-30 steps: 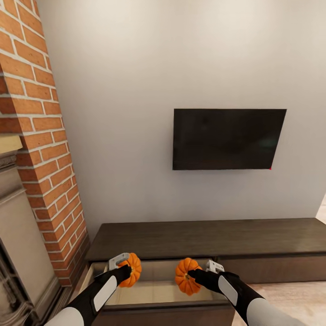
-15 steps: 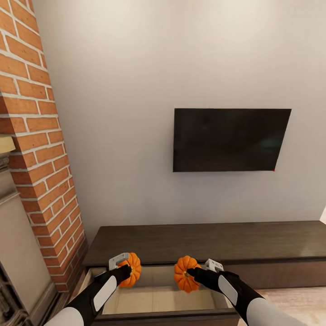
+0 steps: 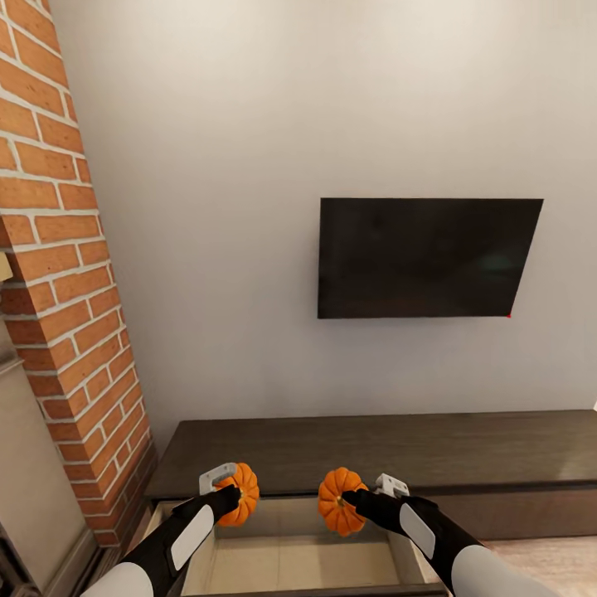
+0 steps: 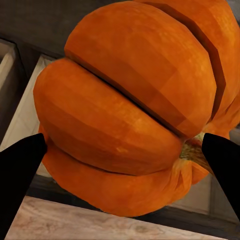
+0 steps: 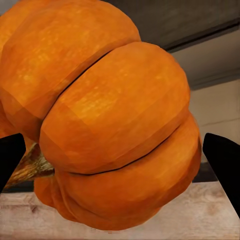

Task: Place each of the two pumpkins and all three candles from the living room inside a cabinet in the living room (use any cabinet), then make sure every cabinet is closed, and position the cauldron so it is next to a table in the living room.

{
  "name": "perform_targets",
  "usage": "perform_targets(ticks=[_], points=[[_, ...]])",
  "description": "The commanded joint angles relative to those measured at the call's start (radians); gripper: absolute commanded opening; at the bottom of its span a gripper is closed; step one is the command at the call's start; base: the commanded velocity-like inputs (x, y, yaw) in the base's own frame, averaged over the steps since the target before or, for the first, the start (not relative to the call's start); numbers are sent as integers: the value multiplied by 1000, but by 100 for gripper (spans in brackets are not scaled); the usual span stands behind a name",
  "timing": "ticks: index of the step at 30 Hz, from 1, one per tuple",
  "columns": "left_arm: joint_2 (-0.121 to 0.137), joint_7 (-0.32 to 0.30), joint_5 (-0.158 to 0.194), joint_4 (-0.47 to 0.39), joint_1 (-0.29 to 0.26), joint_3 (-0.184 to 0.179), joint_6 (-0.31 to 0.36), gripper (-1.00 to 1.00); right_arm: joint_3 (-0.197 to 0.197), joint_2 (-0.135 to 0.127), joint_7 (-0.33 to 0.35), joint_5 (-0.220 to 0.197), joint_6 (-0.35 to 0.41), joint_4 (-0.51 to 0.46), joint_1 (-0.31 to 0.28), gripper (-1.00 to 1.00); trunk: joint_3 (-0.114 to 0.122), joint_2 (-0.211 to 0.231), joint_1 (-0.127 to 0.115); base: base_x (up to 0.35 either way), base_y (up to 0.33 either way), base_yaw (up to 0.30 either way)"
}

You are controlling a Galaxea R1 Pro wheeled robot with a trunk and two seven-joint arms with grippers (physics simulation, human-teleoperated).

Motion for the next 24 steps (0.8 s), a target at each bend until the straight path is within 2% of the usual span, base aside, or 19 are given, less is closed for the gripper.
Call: perform_targets(ticks=[1, 11, 24], points=[[1, 8, 8, -2, -1, -7, 2, -100, 3, -1, -1, -4, 4, -1, -1, -100, -1, -1, 0, 142, 0, 0], [-1, 7, 9, -2, -1, -7, 2, -100, 7, -1, 0, 5, 4, -1, -1, -100, -1, -1, 0, 123, 16, 0], [-2, 7, 9, -2, -1, -8, 1, -100, 5, -1, 4, 6, 2, -1, -1, -100, -1, -1, 0, 9, 1, 0]])
